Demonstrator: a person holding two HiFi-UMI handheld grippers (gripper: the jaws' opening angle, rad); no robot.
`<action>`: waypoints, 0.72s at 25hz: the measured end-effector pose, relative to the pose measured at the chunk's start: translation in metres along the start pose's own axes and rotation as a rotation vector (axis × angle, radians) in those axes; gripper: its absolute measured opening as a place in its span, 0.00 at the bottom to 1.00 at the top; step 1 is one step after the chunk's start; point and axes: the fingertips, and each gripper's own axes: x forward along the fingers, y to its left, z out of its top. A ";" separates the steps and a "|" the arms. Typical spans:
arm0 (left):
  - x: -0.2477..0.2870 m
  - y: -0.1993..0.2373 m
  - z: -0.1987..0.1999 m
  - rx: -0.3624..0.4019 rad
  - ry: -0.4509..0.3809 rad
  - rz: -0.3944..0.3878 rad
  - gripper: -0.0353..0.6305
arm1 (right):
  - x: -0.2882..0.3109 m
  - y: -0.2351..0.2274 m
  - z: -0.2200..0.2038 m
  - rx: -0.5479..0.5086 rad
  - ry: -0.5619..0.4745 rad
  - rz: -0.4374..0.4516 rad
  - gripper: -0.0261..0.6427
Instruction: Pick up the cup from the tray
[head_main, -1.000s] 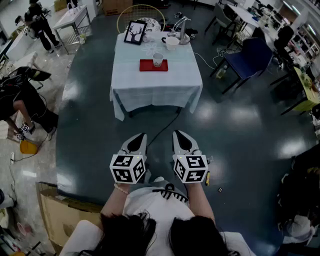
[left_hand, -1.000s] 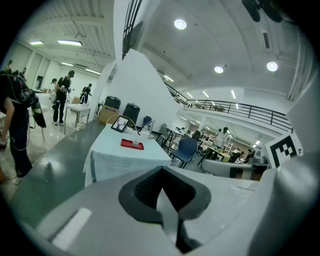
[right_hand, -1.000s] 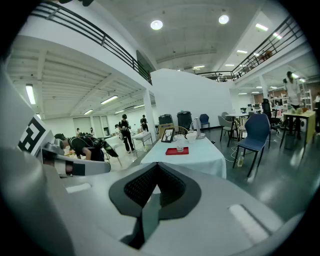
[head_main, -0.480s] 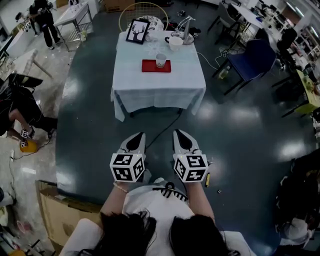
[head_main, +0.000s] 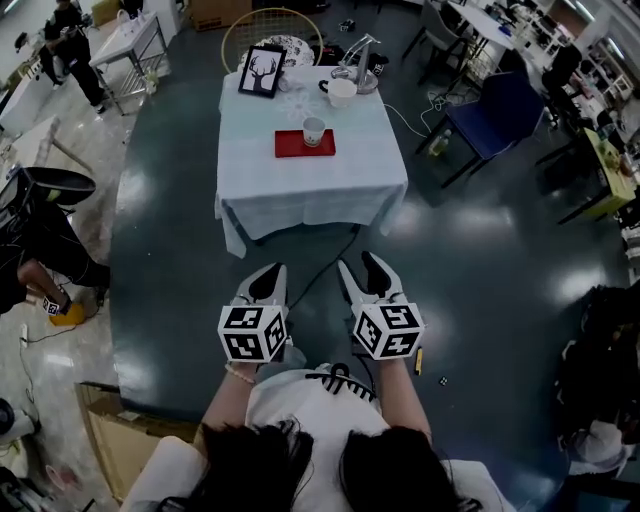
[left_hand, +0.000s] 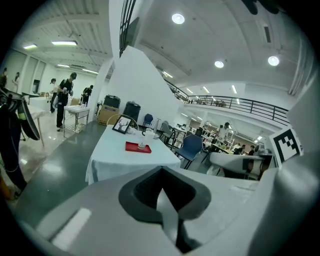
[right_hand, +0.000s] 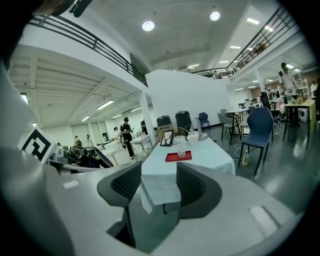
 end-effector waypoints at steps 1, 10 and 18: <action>0.003 0.006 0.005 -0.005 -0.003 -0.002 0.06 | 0.004 0.002 0.004 0.002 -0.009 0.006 0.40; 0.020 0.034 0.042 0.047 -0.020 -0.041 0.05 | 0.034 0.021 0.036 -0.020 -0.116 0.070 0.63; 0.031 0.051 0.055 0.064 0.003 -0.040 0.05 | 0.073 0.023 0.059 -0.043 -0.124 0.069 0.68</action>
